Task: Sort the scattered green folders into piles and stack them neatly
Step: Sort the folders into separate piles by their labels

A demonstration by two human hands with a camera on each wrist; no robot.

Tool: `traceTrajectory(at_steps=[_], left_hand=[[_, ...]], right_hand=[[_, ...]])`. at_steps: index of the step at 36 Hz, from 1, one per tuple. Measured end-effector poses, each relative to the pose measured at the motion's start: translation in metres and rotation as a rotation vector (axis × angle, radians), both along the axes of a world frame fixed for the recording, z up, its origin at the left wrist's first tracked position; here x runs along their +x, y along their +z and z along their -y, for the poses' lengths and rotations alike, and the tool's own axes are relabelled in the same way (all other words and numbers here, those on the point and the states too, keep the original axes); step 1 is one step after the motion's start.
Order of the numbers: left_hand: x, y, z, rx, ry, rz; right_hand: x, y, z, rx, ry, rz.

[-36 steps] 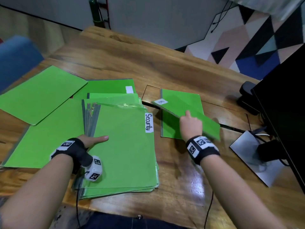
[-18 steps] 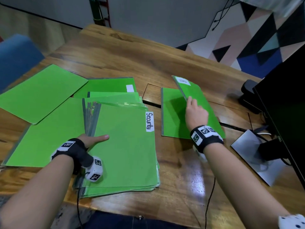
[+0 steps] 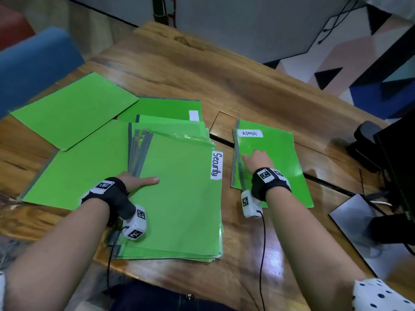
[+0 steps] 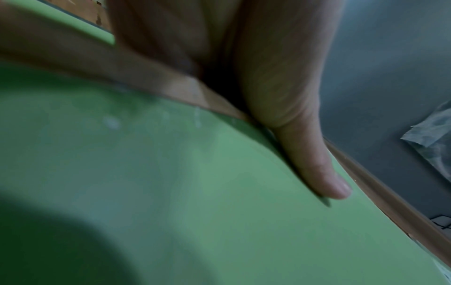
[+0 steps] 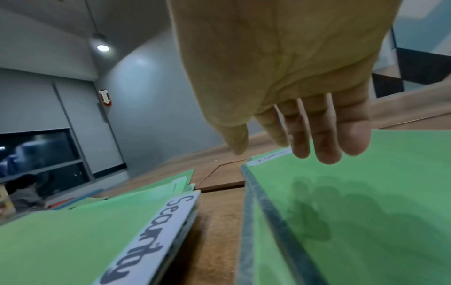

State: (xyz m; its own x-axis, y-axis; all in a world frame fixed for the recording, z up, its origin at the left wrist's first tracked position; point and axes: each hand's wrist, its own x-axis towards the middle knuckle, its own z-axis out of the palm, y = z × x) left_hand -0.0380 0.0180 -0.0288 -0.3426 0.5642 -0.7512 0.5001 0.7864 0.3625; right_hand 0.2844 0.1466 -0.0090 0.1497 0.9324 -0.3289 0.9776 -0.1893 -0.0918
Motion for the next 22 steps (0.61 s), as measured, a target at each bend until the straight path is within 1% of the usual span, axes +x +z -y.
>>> traceTrajectory(at_steps=[4, 8, 11, 14, 18, 22], left_hand=[[0.000, -0.001, 0.000, 0.011, -0.004, -0.013], [0.000, -0.005, 0.001, 0.021, 0.010, -0.006], [-0.001, -0.007, 0.001, 0.022, 0.014, -0.007], [0.000, -0.007, 0.001, 0.016, 0.025, 0.000], [0.001, -0.006, 0.000, -0.001, 0.017, -0.016], [0.001, -0.005, 0.000, -0.012, 0.012, -0.015]], right_hand=[[0.032, -0.007, 0.003, -0.031, -0.046, 0.111], [0.071, -0.011, 0.019, -0.075, -0.217, 0.164], [0.103, -0.021, 0.033, -0.102, -0.363, 0.114], [0.127, -0.029, 0.043, -0.135, -0.458, 0.046], [0.134, -0.031, 0.051, -0.195, -0.531, -0.044], [0.131, -0.030, 0.057, -0.188, -0.588, -0.025]])
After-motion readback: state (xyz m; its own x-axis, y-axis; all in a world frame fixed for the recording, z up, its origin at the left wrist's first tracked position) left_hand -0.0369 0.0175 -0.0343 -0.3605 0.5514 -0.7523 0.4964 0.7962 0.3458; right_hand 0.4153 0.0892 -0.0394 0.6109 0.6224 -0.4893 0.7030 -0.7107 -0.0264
